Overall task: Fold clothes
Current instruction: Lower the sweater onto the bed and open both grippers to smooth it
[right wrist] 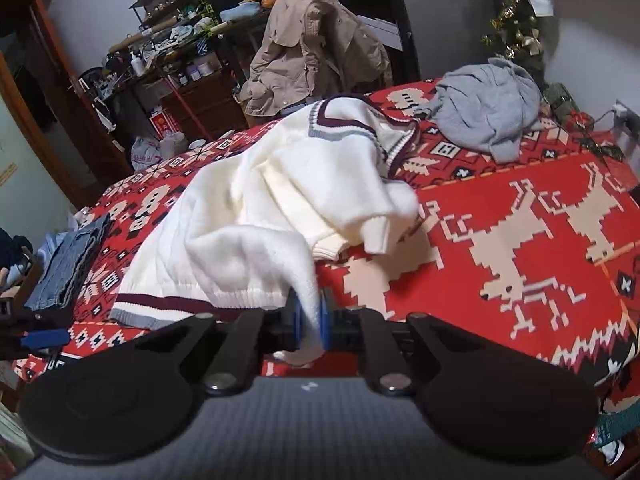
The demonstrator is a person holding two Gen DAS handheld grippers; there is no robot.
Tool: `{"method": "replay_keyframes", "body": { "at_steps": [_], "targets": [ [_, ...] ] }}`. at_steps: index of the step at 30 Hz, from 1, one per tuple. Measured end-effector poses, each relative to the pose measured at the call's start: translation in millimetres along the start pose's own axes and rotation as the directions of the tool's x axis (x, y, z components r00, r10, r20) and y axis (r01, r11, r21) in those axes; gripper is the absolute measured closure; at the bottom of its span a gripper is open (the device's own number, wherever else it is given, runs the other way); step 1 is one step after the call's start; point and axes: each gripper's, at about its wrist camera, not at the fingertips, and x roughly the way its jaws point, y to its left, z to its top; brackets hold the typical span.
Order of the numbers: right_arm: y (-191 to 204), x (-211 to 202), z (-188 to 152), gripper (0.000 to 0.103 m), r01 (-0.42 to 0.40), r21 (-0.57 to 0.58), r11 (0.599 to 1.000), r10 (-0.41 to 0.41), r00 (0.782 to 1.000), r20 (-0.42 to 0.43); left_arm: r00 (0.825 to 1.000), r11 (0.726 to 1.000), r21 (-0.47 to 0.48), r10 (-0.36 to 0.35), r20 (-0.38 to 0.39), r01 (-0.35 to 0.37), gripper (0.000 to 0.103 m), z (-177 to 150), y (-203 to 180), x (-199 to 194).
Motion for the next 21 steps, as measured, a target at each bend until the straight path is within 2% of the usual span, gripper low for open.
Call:
{"method": "replay_keyframes", "body": {
  "at_steps": [2,5,8,11,17,19,21],
  "targets": [
    [-2,-1,-1,0.084,0.010,0.005,1.000,-0.010,1.000,0.008,1.000,1.000,0.015,0.004,0.005,-0.004,0.051,3,2,4],
    [-9,-4,-3,0.079,0.014,0.028,1.000,-0.014,1.000,0.021,1.000,1.000,-0.016,0.001,0.002,-0.001,0.051,11,10,16],
    [-25,-8,-4,0.072,-0.046,0.138,0.989,0.046,0.999,0.000,1.000,0.999,-0.047,0.013,-0.019,-0.014,0.051,20,12,32],
    [-39,-6,-7,0.067,-0.111,0.252,0.961,0.128,0.990,-0.052,0.999,0.998,-0.065,0.012,-0.044,-0.014,0.051,31,13,48],
    [-49,3,-16,0.060,-0.109,0.351,0.930,0.159,0.980,-0.119,0.996,0.997,-0.081,0.000,-0.094,-0.008,0.051,43,14,73],
    [-54,3,-20,0.056,-0.132,0.401,0.907,0.193,0.974,-0.116,0.993,0.998,-0.066,-0.010,-0.121,0.002,0.052,42,12,80],
    [-55,7,-24,0.053,-0.164,0.428,0.889,0.236,0.964,-0.122,0.994,0.999,-0.041,-0.008,-0.111,0.003,0.052,41,8,82]
  ]
}}
